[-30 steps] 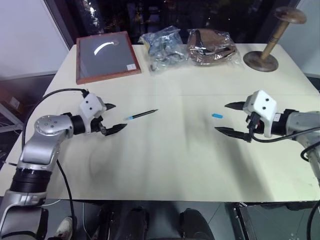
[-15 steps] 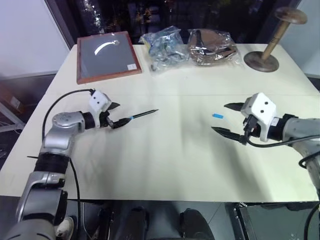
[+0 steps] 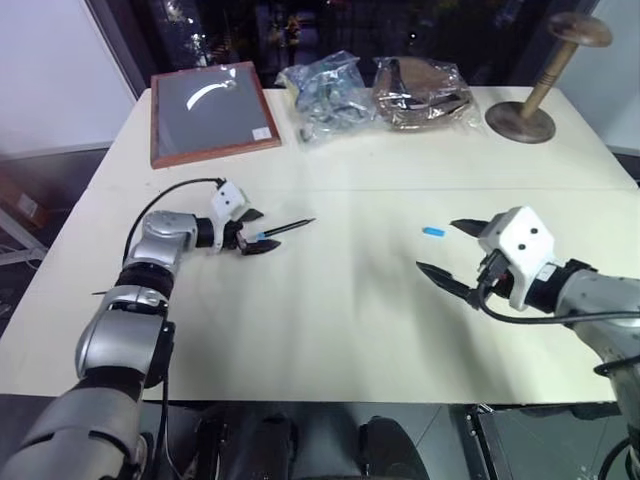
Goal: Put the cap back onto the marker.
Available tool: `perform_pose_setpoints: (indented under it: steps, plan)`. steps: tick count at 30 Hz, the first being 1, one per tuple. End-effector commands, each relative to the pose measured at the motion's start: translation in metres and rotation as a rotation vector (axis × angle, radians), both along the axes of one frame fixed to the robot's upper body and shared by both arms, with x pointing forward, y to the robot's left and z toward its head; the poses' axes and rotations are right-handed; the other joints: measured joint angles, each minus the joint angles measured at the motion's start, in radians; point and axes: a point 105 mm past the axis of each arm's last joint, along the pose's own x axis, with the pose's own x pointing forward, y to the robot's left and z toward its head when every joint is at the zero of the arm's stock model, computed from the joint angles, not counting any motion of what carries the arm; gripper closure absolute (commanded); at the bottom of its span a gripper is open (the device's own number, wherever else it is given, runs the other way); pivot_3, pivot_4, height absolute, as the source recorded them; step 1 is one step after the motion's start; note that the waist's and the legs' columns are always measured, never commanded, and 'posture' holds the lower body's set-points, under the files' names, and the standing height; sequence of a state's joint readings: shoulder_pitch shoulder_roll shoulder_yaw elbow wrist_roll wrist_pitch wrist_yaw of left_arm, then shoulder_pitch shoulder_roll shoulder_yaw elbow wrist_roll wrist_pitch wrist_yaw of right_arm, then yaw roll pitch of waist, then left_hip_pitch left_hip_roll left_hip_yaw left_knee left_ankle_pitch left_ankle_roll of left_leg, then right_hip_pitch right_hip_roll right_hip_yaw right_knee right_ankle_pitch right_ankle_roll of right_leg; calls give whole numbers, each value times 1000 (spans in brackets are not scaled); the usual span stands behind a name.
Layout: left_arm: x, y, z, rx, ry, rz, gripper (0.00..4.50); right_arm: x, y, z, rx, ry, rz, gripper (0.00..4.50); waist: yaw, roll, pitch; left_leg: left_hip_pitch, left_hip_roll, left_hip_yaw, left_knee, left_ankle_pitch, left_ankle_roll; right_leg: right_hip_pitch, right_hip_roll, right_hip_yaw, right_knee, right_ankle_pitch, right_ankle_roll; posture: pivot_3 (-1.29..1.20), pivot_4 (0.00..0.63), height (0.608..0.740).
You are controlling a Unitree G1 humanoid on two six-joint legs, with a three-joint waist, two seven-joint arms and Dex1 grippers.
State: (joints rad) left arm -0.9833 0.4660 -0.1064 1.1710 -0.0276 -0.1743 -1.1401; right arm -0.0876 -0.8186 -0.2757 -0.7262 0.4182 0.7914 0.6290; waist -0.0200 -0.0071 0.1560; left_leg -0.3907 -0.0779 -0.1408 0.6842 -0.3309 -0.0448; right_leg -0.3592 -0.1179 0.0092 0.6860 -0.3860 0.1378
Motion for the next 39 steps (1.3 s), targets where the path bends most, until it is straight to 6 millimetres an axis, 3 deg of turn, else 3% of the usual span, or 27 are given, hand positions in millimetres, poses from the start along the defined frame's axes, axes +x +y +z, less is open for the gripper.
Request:
perform_pose_setpoints:
  steps: [1, 9, 10, 12, 19, 24, 28, 35, 39]
  plan:
    - [2, -6, 6, 53, -48, -46, 63, -5, 3, 11, 5, -53, -7, 134, 1, 0, 0, 0, 0, 0, 0, 0, 0, 0, 0, 0, 0, 0, 0, 0, 150, 740]
    - [2, -2, -8, 90, -21, -7, 63, -10, 4, 12, 6, -56, -21, 134, 2, -1, 0, 0, 0, -1, 1, 0, 0, 0, 0, 0, 1, 0, 0, 0, 150, 740]
    - [2, -1, -9, 94, -17, -1, 299, -9, 4, 12, 5, -56, -22, 134, 2, -1, 0, 0, 0, -1, 1, 0, 0, 0, 0, 0, 2, 0, 0, 0, 150, 740]
    - [2, 0, -12, 101, -6, 8, 850, -9, 4, 13, 6, -58, -24, 134, 2, -1, -1, 1, 0, -1, 2, 0, 0, 1, 0, 0, 2, 0, 0, 0, 150, 740]
    - [0, 5, -23, 110, 72, 39, 4439, -8, 5, 17, 1, -68, -26, 134, 0, -1, -1, 2, 1, -1, 3, 0, 0, 1, 0, 0, 4, 0, 0, 0, 150, 740]
    - [-2, 5, -28, 136, 93, 33, 4439, -7, 4, 18, -4, -72, -29, 134, 0, -1, -2, 2, 1, -1, 3, 0, 0, 1, 0, 0, 5, 0, 0, 0, 150, 740]
    - [1, 1, -18, 126, 33, 8, 4439, -3, 3, 19, -13, -72, -24, 134, 0, -2, -2, 2, 1, -1, 4, 0, 0, 1, 0, 0, 5, 0, 0, 0, 150, 740]
    - [1, -14, 49, 12, -242, -111, 4439, 30, -1, 9, -83, 9, 72, 134, -3, -2, -2, 1, 1, -1, 3, 0, 0, 0, 0, 0, 4, 0, 0, 0, 150, 740]
    - [-15, -15, 70, -25, -320, -113, 4439, 52, 4, 0, -217, 69, 200, 134, -22, -2, -2, -1, 2, -2, 1, 0, 0, -2, 0, 1, 3, 0, 0, 0, 150, 740]
